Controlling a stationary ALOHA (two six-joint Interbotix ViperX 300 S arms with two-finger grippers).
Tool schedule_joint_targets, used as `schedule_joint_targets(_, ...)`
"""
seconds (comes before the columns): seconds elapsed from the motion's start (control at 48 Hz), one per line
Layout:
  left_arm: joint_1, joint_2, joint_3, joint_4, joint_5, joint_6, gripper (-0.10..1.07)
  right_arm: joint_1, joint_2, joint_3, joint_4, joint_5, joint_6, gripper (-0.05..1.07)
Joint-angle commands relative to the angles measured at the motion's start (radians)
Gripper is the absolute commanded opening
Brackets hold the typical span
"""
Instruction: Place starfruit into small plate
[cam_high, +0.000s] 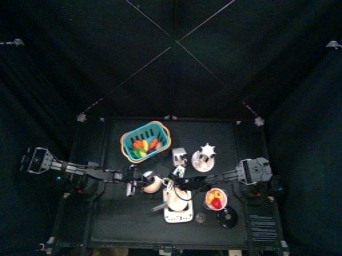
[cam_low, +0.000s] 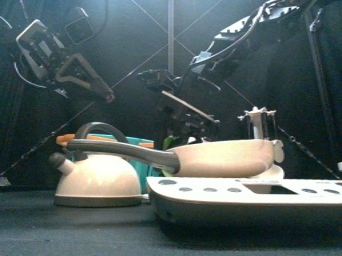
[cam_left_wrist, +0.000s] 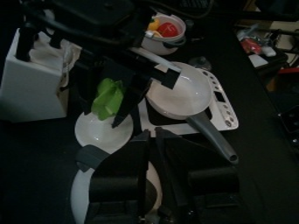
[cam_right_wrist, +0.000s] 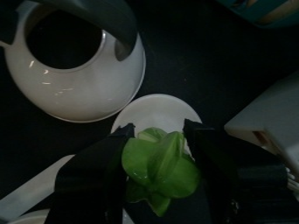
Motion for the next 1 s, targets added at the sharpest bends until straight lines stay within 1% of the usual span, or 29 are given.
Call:
schedule_joint_targets(0.0, 0.000, -0.006, -0.012, -0.002, -0.005, 0.002, 0.59, -0.023, -0.009, -0.008, 0.012, -0.029, -0.002, 0.78)
schedule_joint_targets(0.167, 0.002, -0.017, -0.006, -0.002, -0.005, 0.000, 0.59, -0.031, -0.002, -0.006, 0.017, -0.048, -0.002, 0.89)
schedule_joint_targets(0.271, 0.002, -0.021, -0.002, -0.002, -0.005, 0.000, 0.59, -0.031, -0.002, -0.008, 0.017, -0.048, -0.002, 0.92)
schedule_joint_targets(0.521, 0.002, -0.023, -0.002, -0.002, -0.005, 0.000, 0.59, -0.031, -0.014, -0.015, 0.008, -0.043, -0.006, 0.92)
schedule_joint_targets(0.646, 0.002, -0.023, -0.002, -0.002, -0.005, 0.000, 0.59, -0.023, -0.041, -0.023, -0.020, -0.031, -0.006, 0.92)
schedule_joint_targets(0.812, 0.000, -0.023, 0.000, -0.002, -0.005, 0.000, 0.59, -0.015, -0.074, -0.035, -0.049, 0.015, -0.005, 0.92)
schedule_joint_targets(0.979, 0.002, -0.023, 0.000, -0.002, -0.005, 0.000, 0.59, 0.000, -0.078, -0.043, -0.075, 0.071, -0.003, 0.92)
